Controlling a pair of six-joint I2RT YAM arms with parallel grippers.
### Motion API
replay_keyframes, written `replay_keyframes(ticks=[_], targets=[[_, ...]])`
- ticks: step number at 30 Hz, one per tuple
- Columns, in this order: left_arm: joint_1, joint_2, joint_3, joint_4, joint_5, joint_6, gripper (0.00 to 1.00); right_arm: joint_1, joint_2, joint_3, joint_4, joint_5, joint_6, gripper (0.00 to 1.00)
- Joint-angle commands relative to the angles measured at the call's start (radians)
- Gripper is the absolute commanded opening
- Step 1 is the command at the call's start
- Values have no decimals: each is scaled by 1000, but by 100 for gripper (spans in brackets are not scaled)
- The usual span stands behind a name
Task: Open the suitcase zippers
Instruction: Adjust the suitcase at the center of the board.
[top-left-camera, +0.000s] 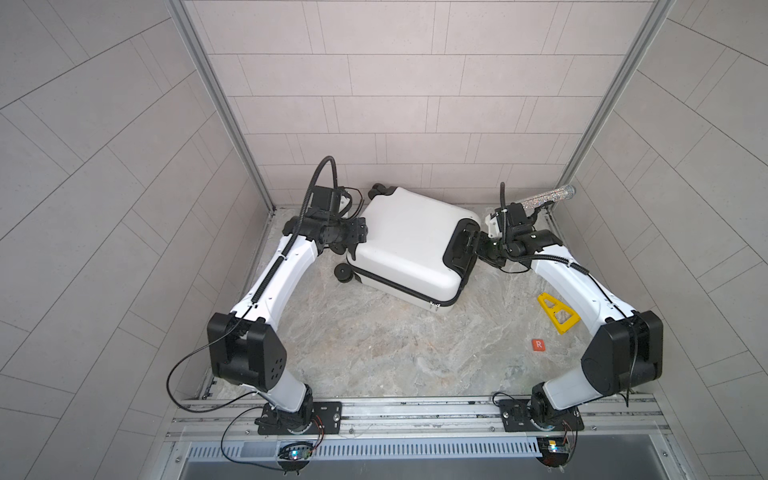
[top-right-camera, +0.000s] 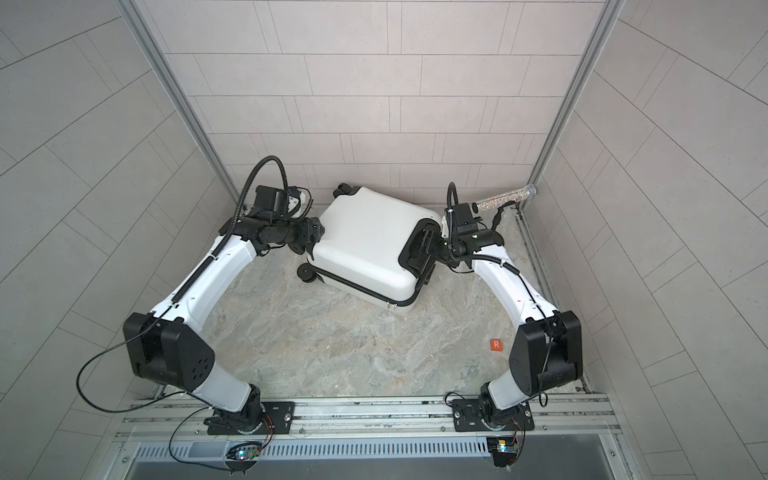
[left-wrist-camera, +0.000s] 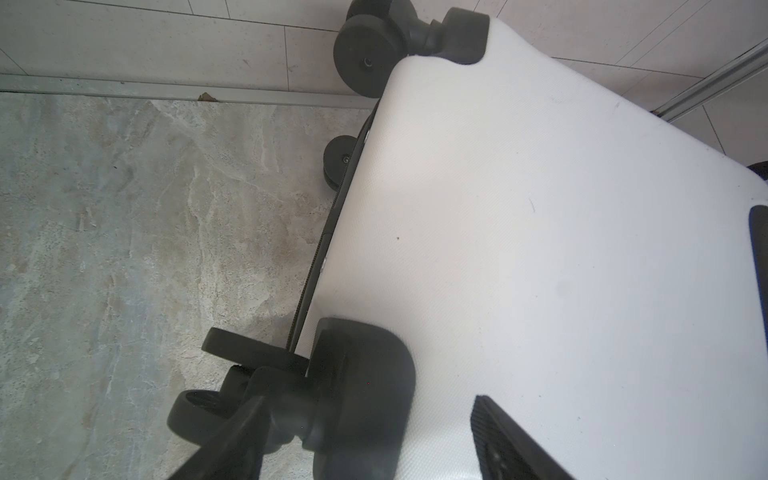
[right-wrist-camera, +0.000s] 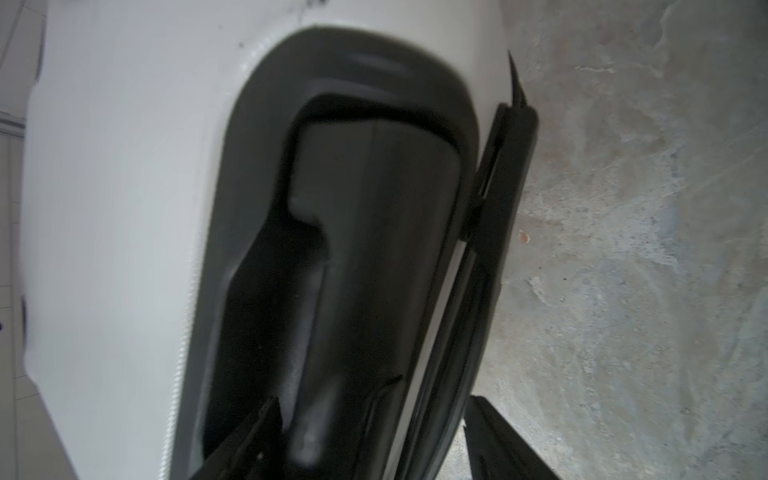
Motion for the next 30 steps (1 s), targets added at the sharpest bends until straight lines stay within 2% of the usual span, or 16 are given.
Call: replay_keyframes(ticks=[1, 7, 16, 23, 30], targets=[[-5, 7, 20, 6, -2, 11, 82, 18, 11, 12, -63, 120, 37, 71], [-6, 25, 3, 14, 12, 6, 82, 48, 3, -26, -142, 135, 46, 67], [-4, 47, 24, 13, 43, 9, 82, 167, -119, -147, -168, 227, 135, 64], [-5, 52, 56, -12, 60, 11, 82, 329, -206, -204, -185, 314, 241, 62], [-4, 69, 121, -54, 88, 9, 82, 486, -232, -202, -163, 379, 328, 62]])
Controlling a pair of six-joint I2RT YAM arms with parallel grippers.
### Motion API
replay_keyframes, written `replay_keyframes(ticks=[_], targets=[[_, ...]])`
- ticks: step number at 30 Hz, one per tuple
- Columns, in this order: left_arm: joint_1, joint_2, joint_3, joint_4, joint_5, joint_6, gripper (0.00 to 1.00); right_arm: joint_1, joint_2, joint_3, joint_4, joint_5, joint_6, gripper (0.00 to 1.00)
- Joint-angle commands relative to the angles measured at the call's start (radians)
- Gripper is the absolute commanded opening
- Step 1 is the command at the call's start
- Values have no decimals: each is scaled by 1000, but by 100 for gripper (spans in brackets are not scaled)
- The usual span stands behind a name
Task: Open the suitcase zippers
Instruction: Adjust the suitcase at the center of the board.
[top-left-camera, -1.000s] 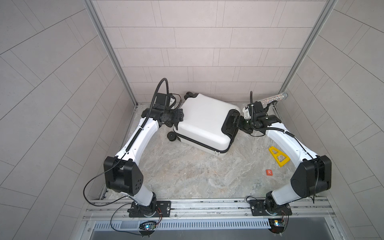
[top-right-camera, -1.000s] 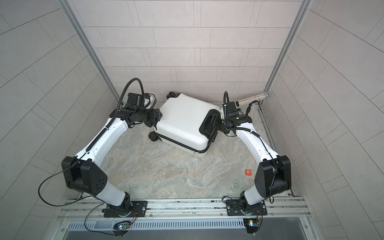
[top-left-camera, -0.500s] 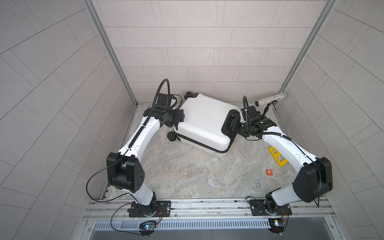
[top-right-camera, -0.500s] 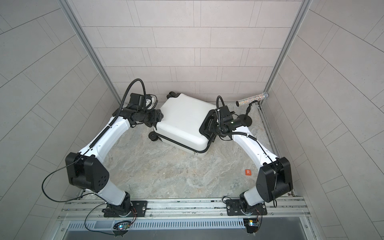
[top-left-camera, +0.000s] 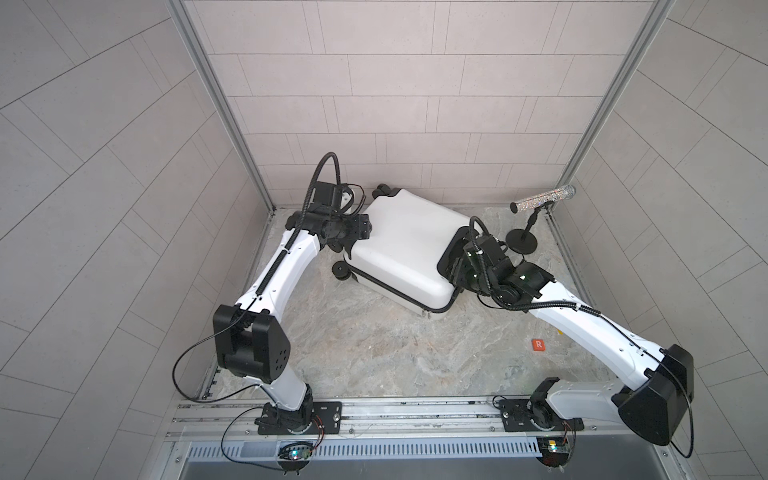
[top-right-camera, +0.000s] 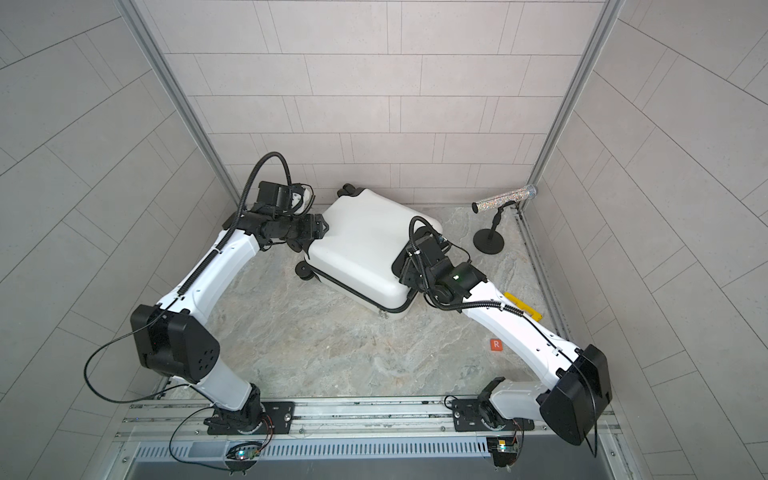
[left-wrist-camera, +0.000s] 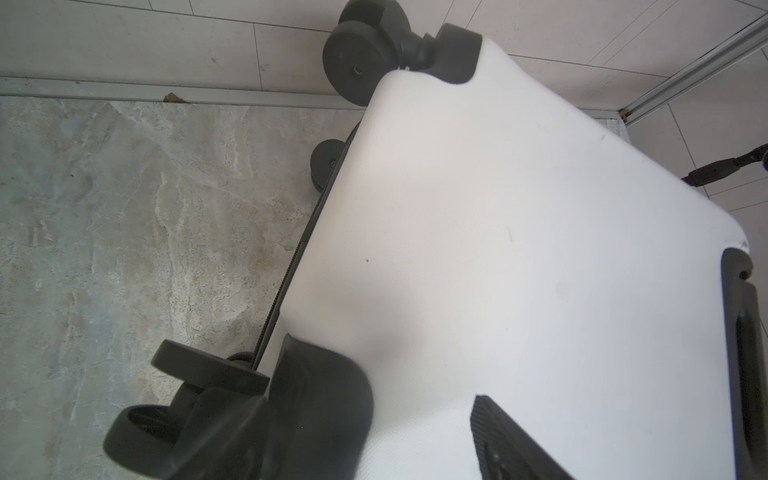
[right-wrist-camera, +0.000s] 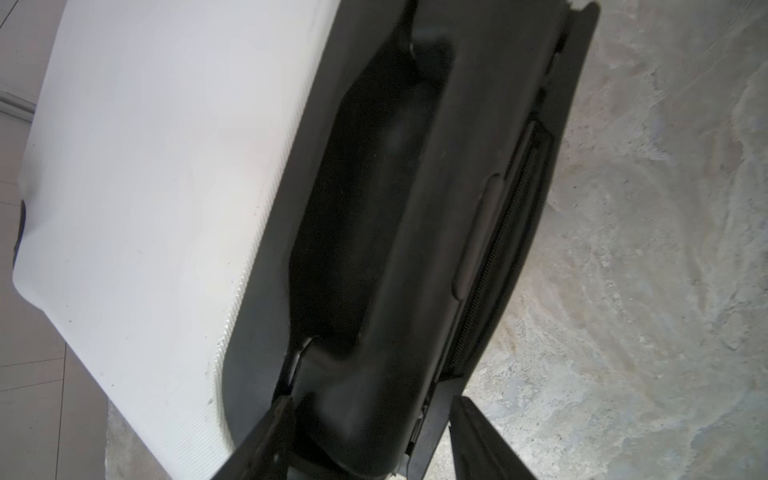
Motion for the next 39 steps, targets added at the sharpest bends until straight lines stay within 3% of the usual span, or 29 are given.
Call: replay_keyframes(ticks=[1, 6, 11, 18, 28, 33, 36, 39], targets=[[-5, 15, 54, -37, 25, 8, 82, 74, 12, -16, -143, -2, 41, 62], [-5, 9, 79, -52, 50, -7, 81, 92, -17, 27, -133, 28, -16, 65], [-5, 61, 142, -77, 95, -22, 80, 84, -79, 84, -119, 141, -196, 70], [-19, 138, 249, -91, 80, -44, 79, 47, -124, 157, -192, 141, -411, 74], [-60, 148, 268, -132, 33, -31, 79, -148, -90, 197, -185, -89, -513, 74], [-60, 149, 296, -180, -7, -2, 79, -185, -39, 242, -165, -161, -601, 73], [-62, 149, 308, -241, 32, -6, 79, -227, -16, 261, -146, -255, -696, 72], [-74, 108, 275, -285, 50, 11, 77, -256, -13, 271, -140, -337, -879, 70]])
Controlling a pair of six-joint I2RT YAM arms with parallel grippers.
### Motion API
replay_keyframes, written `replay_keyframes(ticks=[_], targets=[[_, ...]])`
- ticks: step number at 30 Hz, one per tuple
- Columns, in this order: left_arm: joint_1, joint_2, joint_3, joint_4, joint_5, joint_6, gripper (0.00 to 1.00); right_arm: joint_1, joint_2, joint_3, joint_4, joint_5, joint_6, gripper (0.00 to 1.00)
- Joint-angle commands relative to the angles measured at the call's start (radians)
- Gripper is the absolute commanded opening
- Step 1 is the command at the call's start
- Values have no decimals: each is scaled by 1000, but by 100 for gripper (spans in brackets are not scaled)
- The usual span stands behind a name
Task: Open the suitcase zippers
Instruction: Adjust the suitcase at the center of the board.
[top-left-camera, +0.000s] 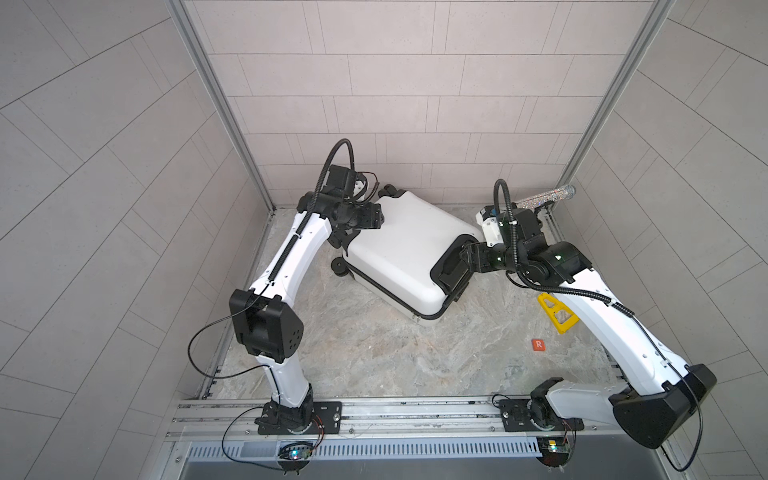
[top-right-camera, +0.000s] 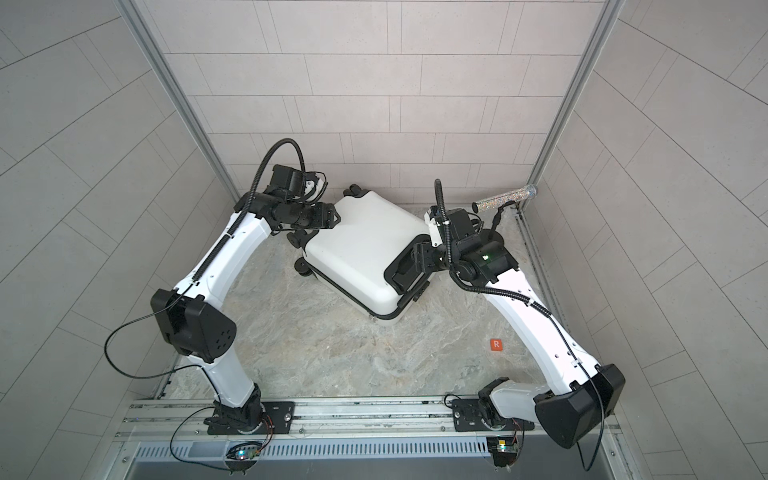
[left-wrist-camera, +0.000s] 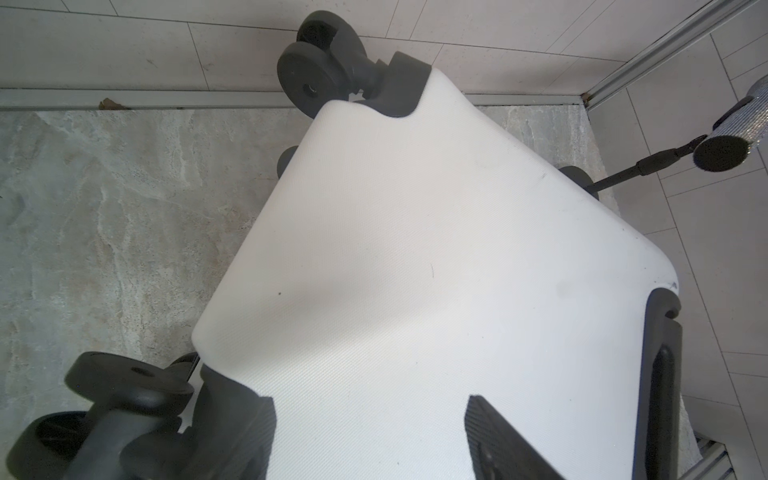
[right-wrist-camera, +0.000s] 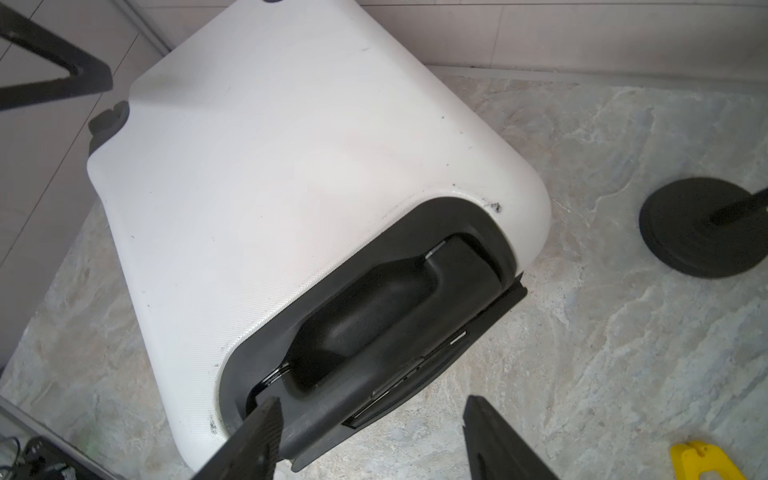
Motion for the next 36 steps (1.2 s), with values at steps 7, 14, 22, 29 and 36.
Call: replay_keyframes(ticks=[7, 14, 22, 29, 36], targets=[[-17, -200, -143, -154, -25, 53, 79, -31, -49, -35, 61, -213, -560, 67], [-11, -267, -268, -186, -8, 64, 80, -30, -33, -27, -109, -389, -1145, 68], [-9, -292, -338, -126, 95, 36, 80, 43, 52, -12, -301, -115, -1539, 69], [-8, -289, -362, -102, 124, 32, 80, 58, 160, 82, -252, -69, -1667, 70], [-8, -237, -298, -104, 194, 13, 79, 64, 272, 189, -300, -26, -1735, 71]])
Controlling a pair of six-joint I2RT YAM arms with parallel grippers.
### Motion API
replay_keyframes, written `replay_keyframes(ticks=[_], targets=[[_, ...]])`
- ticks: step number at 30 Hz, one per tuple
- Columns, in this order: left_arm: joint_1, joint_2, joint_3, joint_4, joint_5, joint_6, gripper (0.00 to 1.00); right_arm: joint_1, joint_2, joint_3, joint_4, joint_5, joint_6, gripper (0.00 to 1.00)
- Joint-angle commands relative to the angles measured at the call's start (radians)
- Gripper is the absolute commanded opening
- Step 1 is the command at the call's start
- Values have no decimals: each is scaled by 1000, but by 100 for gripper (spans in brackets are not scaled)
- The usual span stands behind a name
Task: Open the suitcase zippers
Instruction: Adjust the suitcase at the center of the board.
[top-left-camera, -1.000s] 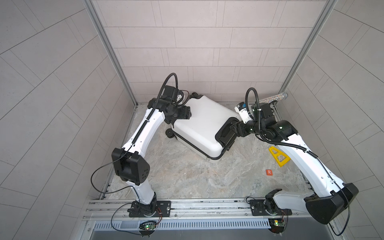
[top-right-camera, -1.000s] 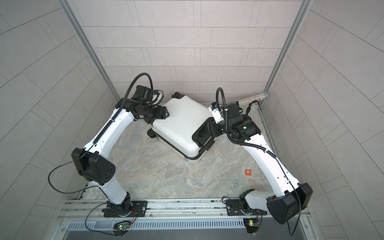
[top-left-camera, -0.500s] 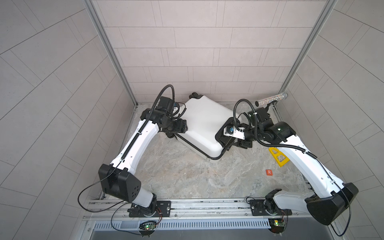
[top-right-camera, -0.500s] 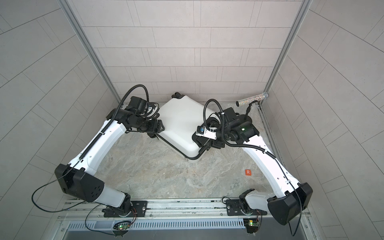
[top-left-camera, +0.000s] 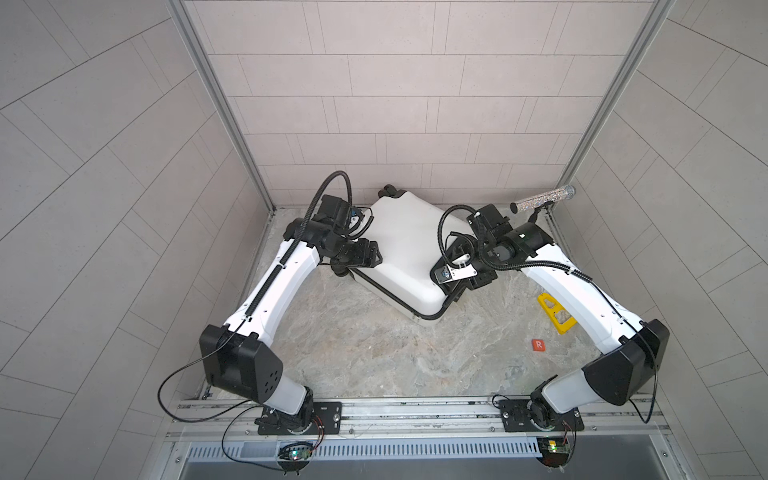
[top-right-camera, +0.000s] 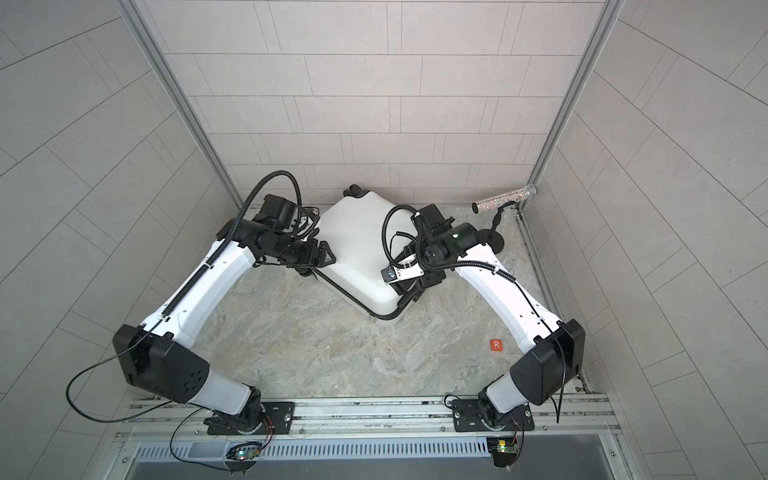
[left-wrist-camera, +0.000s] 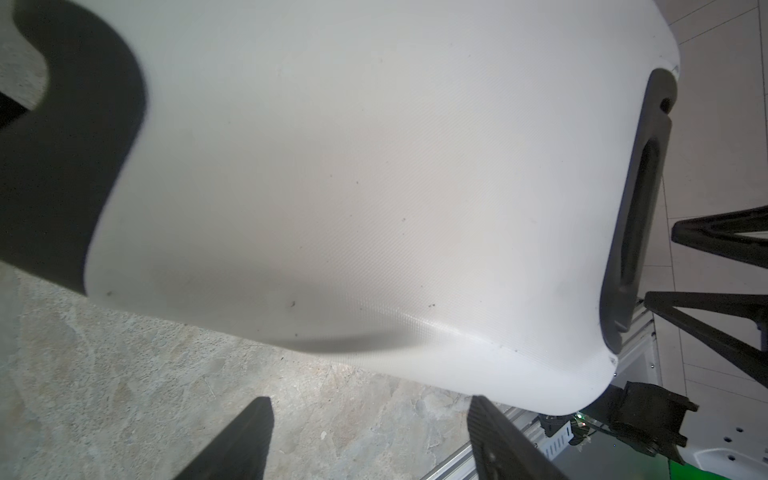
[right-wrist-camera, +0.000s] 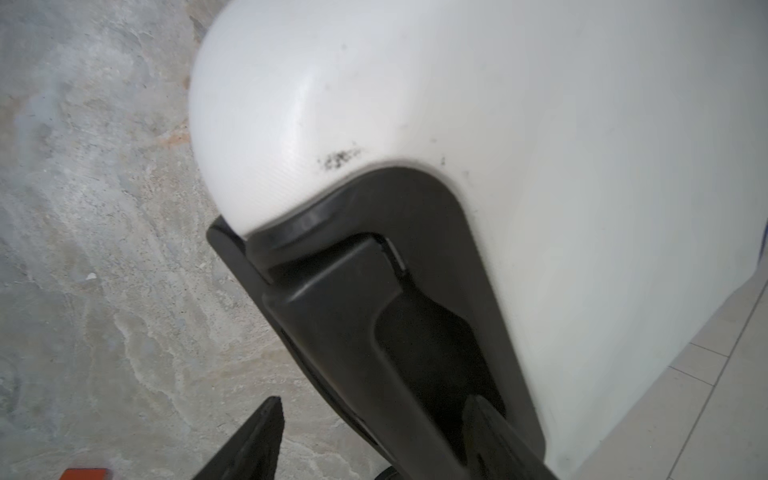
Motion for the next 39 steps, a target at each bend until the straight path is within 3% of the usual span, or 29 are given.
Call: replay_keyframes(ticks=[1, 13, 22, 35, 39], targets=[[6, 17, 39, 11, 23, -9, 79, 0, 36, 17, -51, 35, -86, 71], [4, 65, 105, 30, -24, -3, 79, -28, 159, 175, -173, -20, -109, 66], [4, 127, 176, 22, -35, 20, 79, -79, 85, 45, -171, 14, -85, 65], [5, 159, 233, 18, -49, 41, 79, -65, 213, 104, -152, -46, -96, 65], [6, 186, 294, -8, -44, 52, 79, -5, 209, 82, -153, -18, -110, 54]])
